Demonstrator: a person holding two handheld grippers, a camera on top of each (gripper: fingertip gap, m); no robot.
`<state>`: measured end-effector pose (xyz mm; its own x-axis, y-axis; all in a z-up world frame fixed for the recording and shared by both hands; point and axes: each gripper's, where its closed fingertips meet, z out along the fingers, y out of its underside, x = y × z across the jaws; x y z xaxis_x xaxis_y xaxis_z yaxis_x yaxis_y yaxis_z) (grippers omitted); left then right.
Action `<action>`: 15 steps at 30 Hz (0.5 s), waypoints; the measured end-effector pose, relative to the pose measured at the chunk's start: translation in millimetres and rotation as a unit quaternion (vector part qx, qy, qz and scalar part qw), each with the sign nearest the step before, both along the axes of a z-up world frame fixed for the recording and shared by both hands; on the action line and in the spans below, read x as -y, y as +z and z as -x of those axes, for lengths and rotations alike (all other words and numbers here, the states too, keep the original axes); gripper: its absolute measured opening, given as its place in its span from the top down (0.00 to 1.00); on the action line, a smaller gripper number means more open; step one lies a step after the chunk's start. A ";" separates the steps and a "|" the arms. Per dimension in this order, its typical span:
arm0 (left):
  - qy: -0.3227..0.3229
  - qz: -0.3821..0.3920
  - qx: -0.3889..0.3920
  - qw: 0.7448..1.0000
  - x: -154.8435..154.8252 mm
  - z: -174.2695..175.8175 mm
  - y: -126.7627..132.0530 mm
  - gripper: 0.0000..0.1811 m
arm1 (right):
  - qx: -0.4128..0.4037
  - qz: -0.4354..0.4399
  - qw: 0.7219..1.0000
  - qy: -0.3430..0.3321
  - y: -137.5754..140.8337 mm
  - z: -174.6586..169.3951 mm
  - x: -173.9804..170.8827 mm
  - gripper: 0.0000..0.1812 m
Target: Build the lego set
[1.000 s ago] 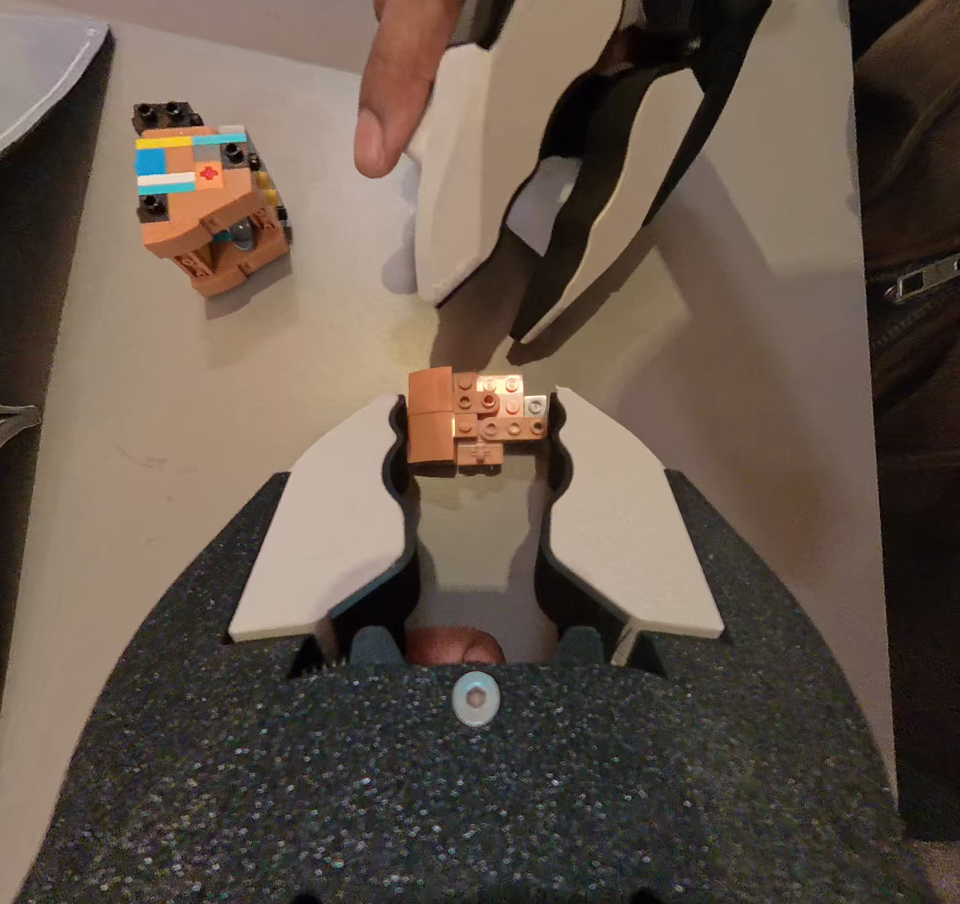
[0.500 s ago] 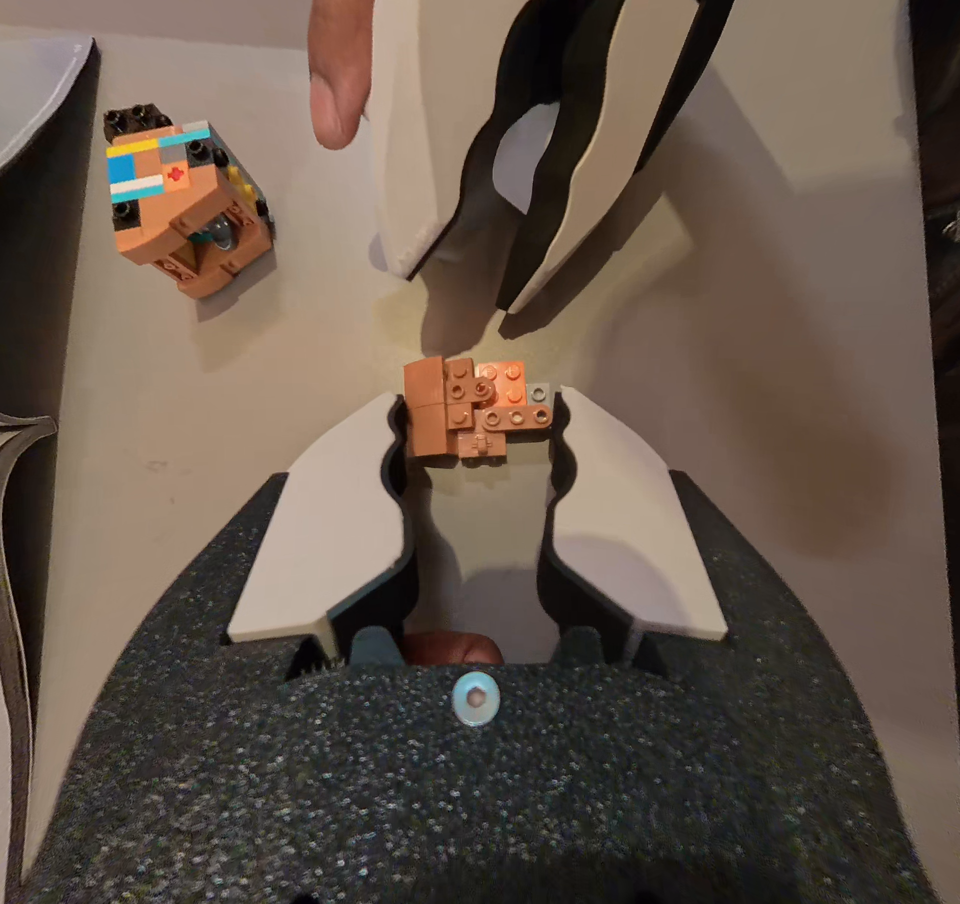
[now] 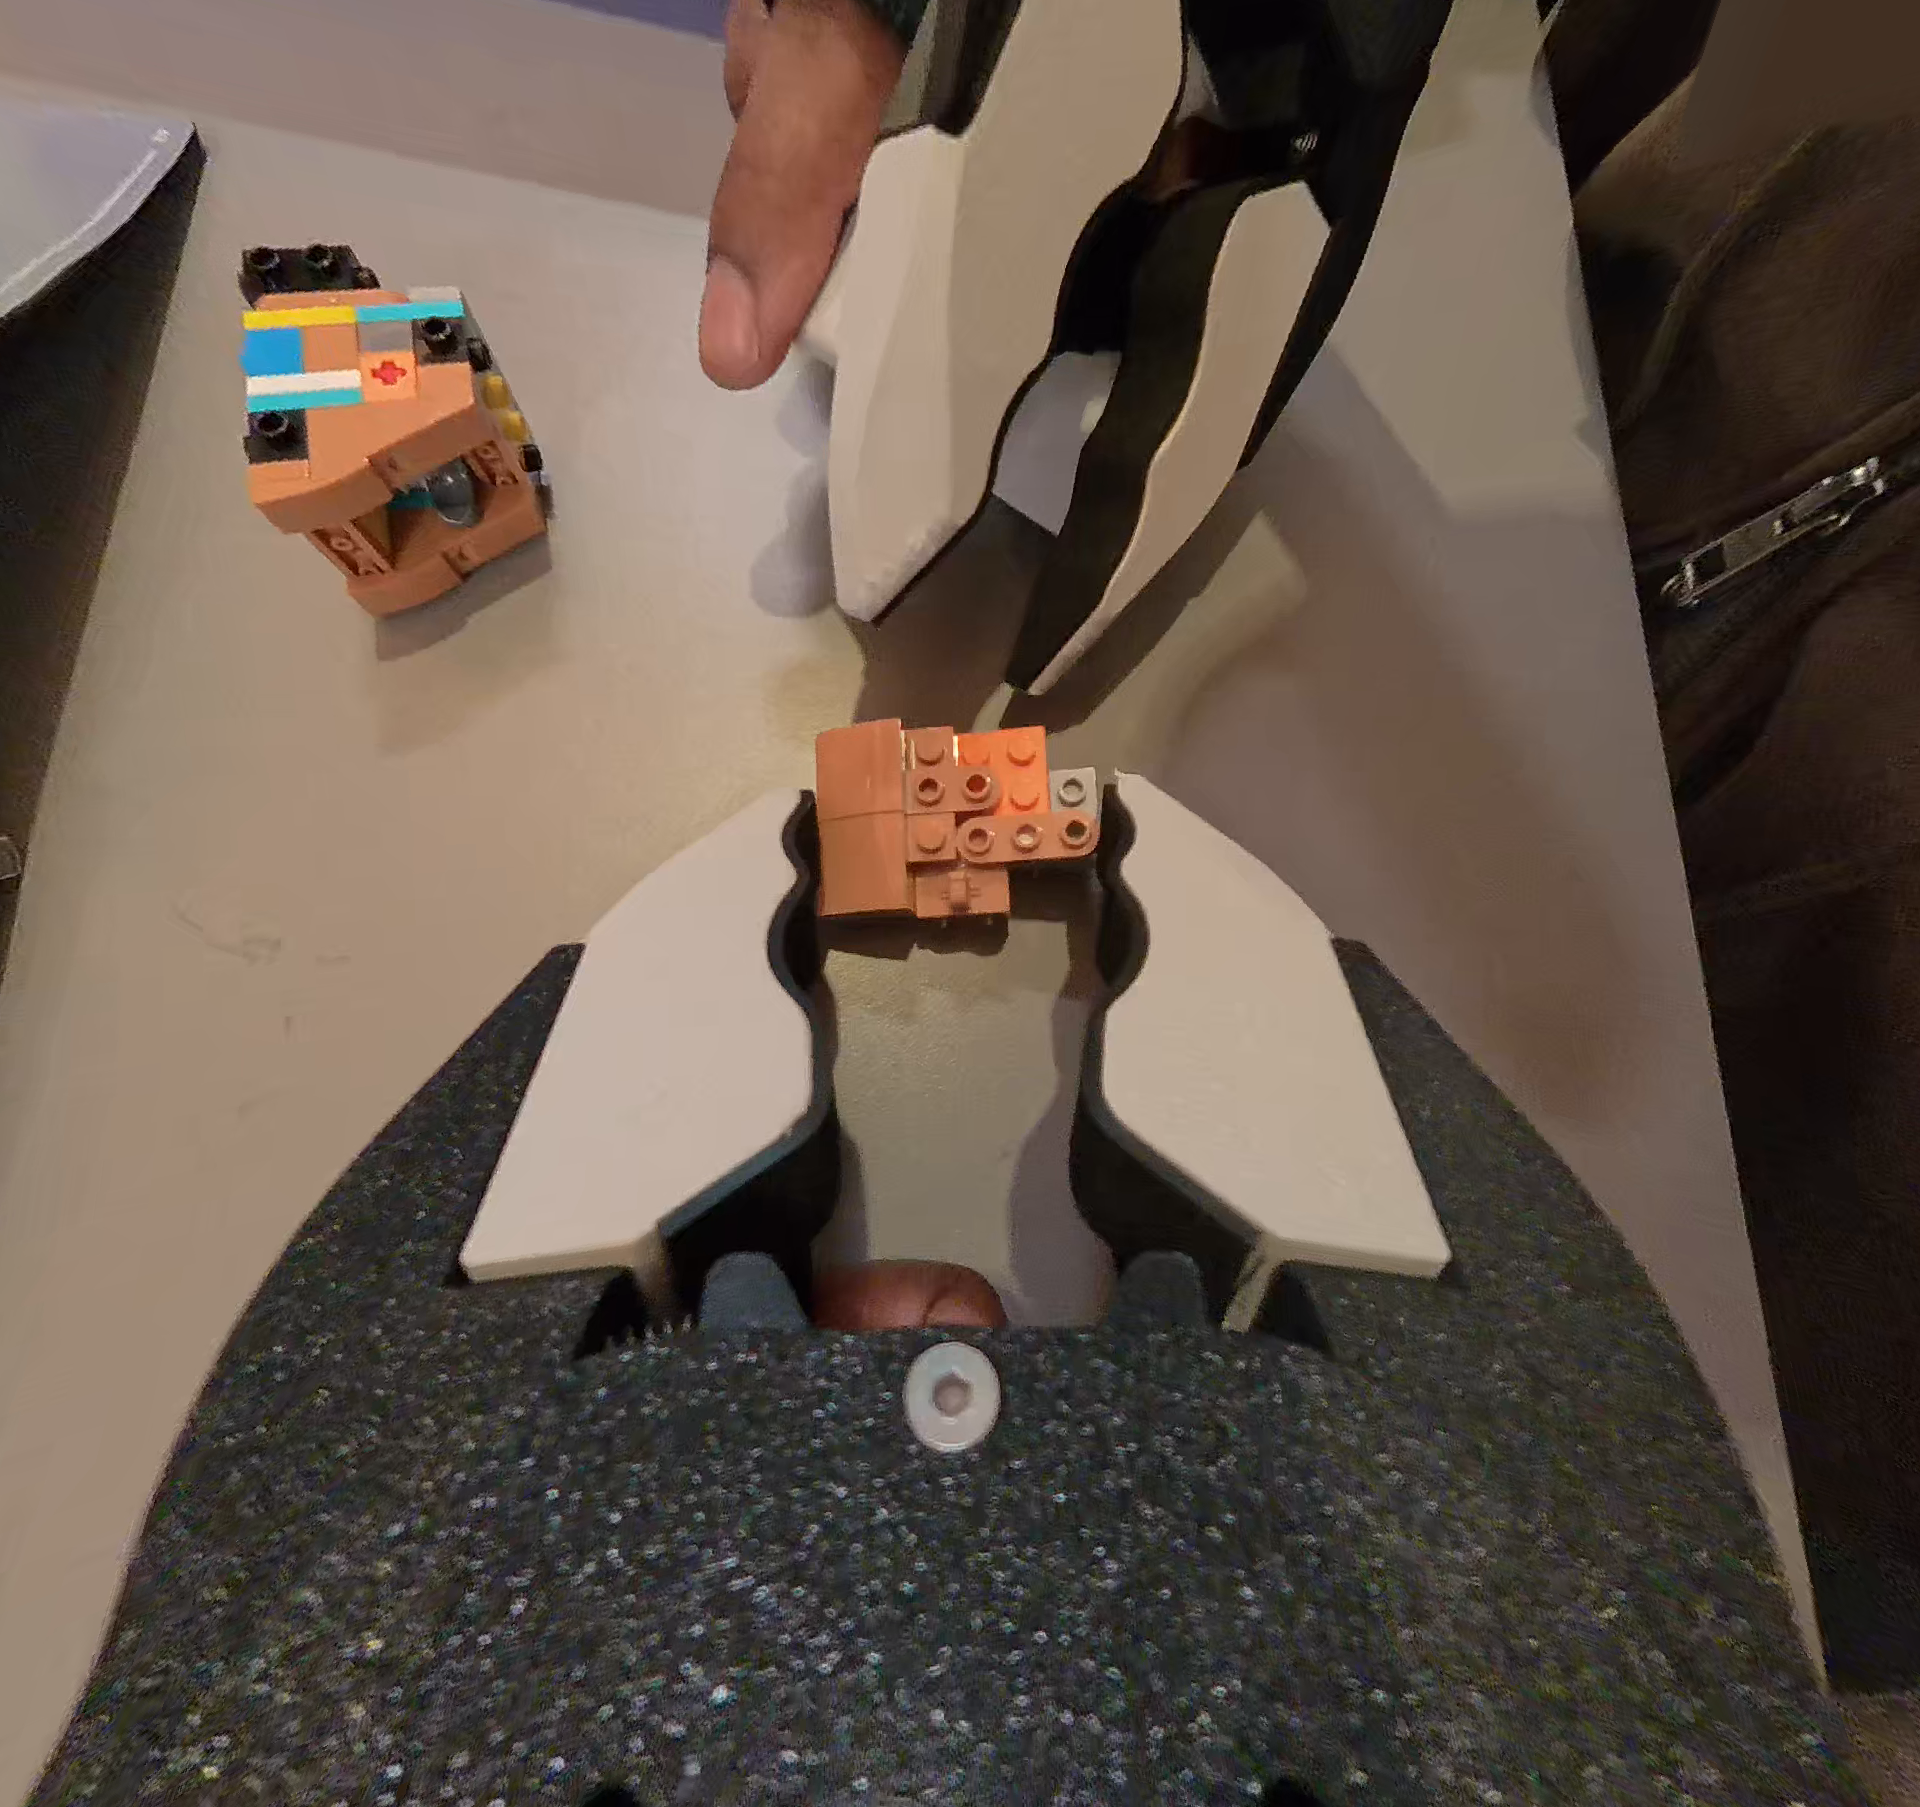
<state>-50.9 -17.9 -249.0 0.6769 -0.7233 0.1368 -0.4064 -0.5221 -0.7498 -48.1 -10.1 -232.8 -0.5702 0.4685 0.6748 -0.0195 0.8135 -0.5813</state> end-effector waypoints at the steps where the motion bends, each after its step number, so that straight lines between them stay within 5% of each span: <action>1: 0.001 -0.001 0.013 1.000 -0.3 -0.8 3.0 0.71 | 0.000 0.000 1.000 0.001 0.1 0.3 0.4 0.80; 15: -0.034 0.005 0.129 0.991 3.2 -17.0 32.3 0.71 | -0.074 -0.033 0.996 0.034 12.6 2.6 12.7 0.69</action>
<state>-34.0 -21.1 -216.7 0.5675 -0.7643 0.3062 -0.2361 -0.5074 -0.8288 -50.7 -22.8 -220.3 -0.4914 0.3837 0.7819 -0.1564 0.8443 -0.5126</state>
